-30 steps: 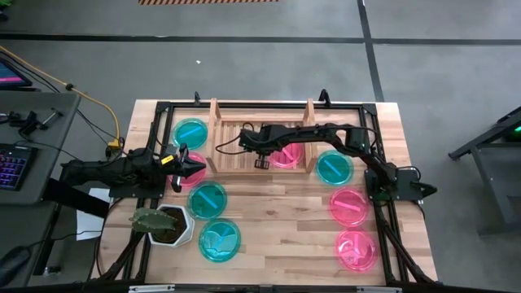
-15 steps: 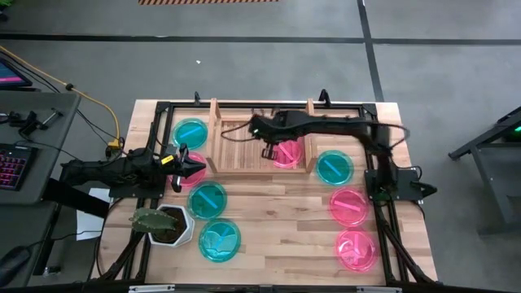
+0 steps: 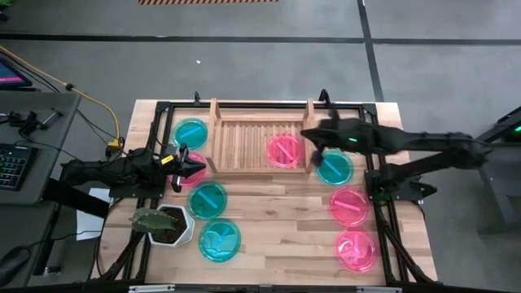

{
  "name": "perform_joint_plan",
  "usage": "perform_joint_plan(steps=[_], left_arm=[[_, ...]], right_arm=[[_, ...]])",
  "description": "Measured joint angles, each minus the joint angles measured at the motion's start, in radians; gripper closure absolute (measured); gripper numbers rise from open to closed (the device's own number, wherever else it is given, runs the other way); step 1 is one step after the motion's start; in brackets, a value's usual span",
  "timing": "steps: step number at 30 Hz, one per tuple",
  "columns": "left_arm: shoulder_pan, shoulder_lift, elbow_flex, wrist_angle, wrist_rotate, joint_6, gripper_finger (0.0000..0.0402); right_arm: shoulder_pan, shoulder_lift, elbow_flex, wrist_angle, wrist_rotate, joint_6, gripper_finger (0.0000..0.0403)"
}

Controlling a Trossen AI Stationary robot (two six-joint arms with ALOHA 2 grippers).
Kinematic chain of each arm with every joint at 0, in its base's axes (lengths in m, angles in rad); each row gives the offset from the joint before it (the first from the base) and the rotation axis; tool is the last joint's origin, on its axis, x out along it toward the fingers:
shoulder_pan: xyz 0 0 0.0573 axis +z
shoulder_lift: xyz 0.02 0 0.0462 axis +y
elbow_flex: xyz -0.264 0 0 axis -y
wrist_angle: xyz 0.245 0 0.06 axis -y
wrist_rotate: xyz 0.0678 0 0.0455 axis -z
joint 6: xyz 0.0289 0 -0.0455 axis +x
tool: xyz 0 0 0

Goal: Place and stack plates onto a shelf
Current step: Put the blue plate on the shelf

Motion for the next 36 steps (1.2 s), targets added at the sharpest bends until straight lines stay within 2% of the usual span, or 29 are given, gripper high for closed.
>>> perform_joint_plan(steps=[5, 11, 21, 25, 30, 32, 36], left_arm=[[0.000, 0.000, 0.000, 0.000, 0.000, 0.000, 0.0401], [0.000, 0.000, 0.000, 0.000, 0.000, 0.000, 0.0401], [0.000, 0.000, 0.000, 0.007, 0.000, -0.030, 0.0401], [0.000, 0.000, 0.000, 0.080, -0.008, -0.075, 0.0401], [0.000, 0.005, 0.000, 0.277, -0.115, -0.070, 0.0401], [0.000, 0.026, 0.008, 0.358, -0.151, -0.021, 0.0401], [0.008, 0.121, 0.122, 0.282, -0.234, 0.034, 0.0401]], right_arm=[[0.044, -0.198, -0.146, 0.153, 0.002, -0.008, 0.0403], [0.056, -0.310, -0.221, 0.178, 0.000, -0.050, 0.0403], [0.094, -0.332, -0.230, 0.143, -0.023, -0.029, 0.0403], [0.106, -0.332, -0.230, 0.129, -0.023, -0.027, 0.0403], [0.107, -0.331, -0.230, 0.128, -0.023, -0.038, 0.0403], [0.105, -0.326, -0.230, 0.132, -0.011, -0.049, 0.0403], [0.104, -0.319, -0.230, 0.134, 0.037, -0.051, 0.0403]])
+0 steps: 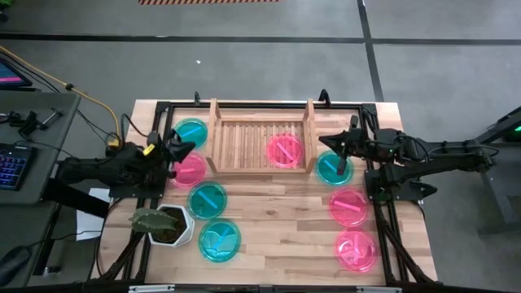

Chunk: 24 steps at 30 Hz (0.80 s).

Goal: Place and stack plates onto a shelf
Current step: Put the blue plate on the shelf

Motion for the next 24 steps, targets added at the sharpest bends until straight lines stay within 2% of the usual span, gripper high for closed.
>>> perform_joint_plan(steps=[5, 9, 11, 13, 16, 20, 24], left_arm=[[0.062, 0.221, 0.295, -0.350, -0.225, 0.030, 0.0400], [0.169, 0.434, 0.597, -0.661, -0.405, 0.069, 0.0389], [0.238, 0.540, 0.726, -0.813, -0.456, 0.067, 0.0380], [0.312, 0.631, 0.826, -0.948, -0.456, 0.027, 0.0368], [0.417, 0.744, 0.899, -1.083, -0.373, -0.028, 0.0346], [0.529, 0.854, 0.869, -1.134, -0.268, -0.063, 0.0313], [0.610, 0.936, 0.801, -1.150, -0.255, -0.080, 0.0283]], right_arm=[[0.000, 0.006, 0.000, 0.004, 0.014, -0.002, 0.0403], [0.000, 0.014, 0.000, 0.006, 0.015, 0.016, 0.0403], [0.000, 0.020, 0.000, 0.004, 0.014, 0.017, 0.0403], [0.000, 0.029, 0.000, 0.006, 0.014, 0.017, 0.0403], [0.000, 0.046, 0.000, 0.004, 0.014, 0.020, 0.0402], [0.000, 0.073, 0.000, -0.007, 0.014, 0.020, 0.0402], [0.000, 0.103, 0.000, -0.025, 0.011, 0.020, 0.0402]])
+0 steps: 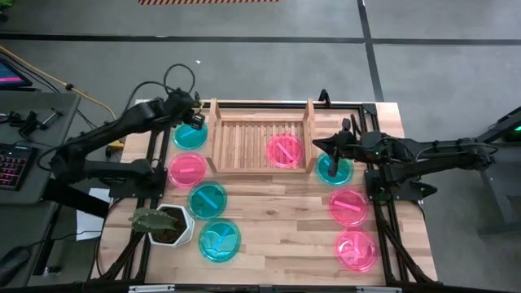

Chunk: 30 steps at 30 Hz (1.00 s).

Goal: Place and stack plates onto a shelf
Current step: Put the blue plate on the shelf

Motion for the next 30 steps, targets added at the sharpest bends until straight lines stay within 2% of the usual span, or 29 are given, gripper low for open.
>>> perform_joint_plan(steps=[3, 7, 14, 20, 26, 30], left_arm=[[0.050, 0.041, -0.055, 0.000, 0.005, -0.008, 0.0269], [0.122, 0.064, -0.138, 0.039, 0.072, -0.005, 0.0259], [0.281, 0.065, -0.245, 0.242, 0.341, 0.066, 0.0257], [0.344, 0.128, -0.226, 0.287, 0.378, 0.056, 0.0257], [0.320, 0.230, -0.222, 0.282, 0.363, 0.043, 0.0257], [0.282, 0.247, -0.237, 0.259, 0.367, 0.061, 0.0257]], right_arm=[[0.000, 0.023, 0.000, -0.004, 0.000, 0.000, 0.0402], [0.000, 0.052, 0.000, 0.001, 0.000, -0.001, 0.0402], [0.000, 0.081, 0.000, 0.001, 0.001, 0.004, 0.0402], [0.000, 0.083, 0.000, 0.009, 0.001, 0.004, 0.0402], [0.000, 0.083, 0.000, 0.016, 0.001, 0.004, 0.0402], [0.000, 0.083, 0.000, 0.016, 0.002, 0.003, 0.0402]])
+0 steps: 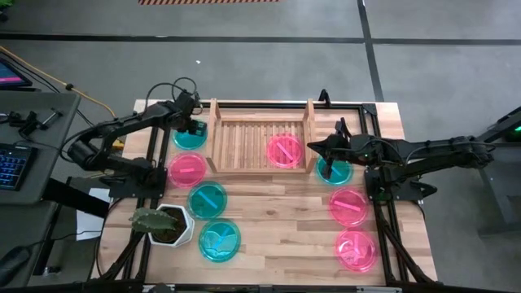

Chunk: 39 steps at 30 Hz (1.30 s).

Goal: Place and stack plates onto a shelf
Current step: Put the blue plate on the shelf

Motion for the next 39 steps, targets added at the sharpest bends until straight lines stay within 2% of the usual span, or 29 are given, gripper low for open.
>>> perform_joint_plan(steps=[3, 8, 11, 14, 19, 29, 39], left_arm=[[-0.045, -0.013, 0.000, -0.042, -0.001, 0.018, 0.0257], [-0.166, -0.020, 0.000, -0.108, -0.003, 0.141, 0.0257], [-0.230, -0.020, -0.004, -0.123, -0.061, 0.185, 0.0257], [-0.281, -0.020, -0.023, -0.114, -0.099, 0.224, 0.0257], [-0.338, -0.020, -0.080, 0.004, -0.105, 0.248, 0.0257], [-0.370, -0.020, -0.148, 0.127, -0.143, 0.221, 0.0257], [-0.370, -0.016, -0.164, 0.158, -0.147, 0.187, 0.0257]], right_arm=[[0.000, 0.000, 0.000, 0.000, 0.003, -0.004, 0.0402], [0.000, 0.000, 0.000, 0.000, 0.003, 0.001, 0.0402], [0.000, 0.000, 0.000, 0.000, 0.003, 0.001, 0.0402], [0.000, 0.000, 0.000, 0.000, 0.003, 0.003, 0.0402], [0.000, 0.000, 0.000, 0.000, 0.002, 0.004, 0.0402], [0.000, 0.000, 0.000, 0.003, 0.001, 0.003, 0.0402], [0.000, -0.001, 0.000, 0.008, -0.002, 0.002, 0.0402]])
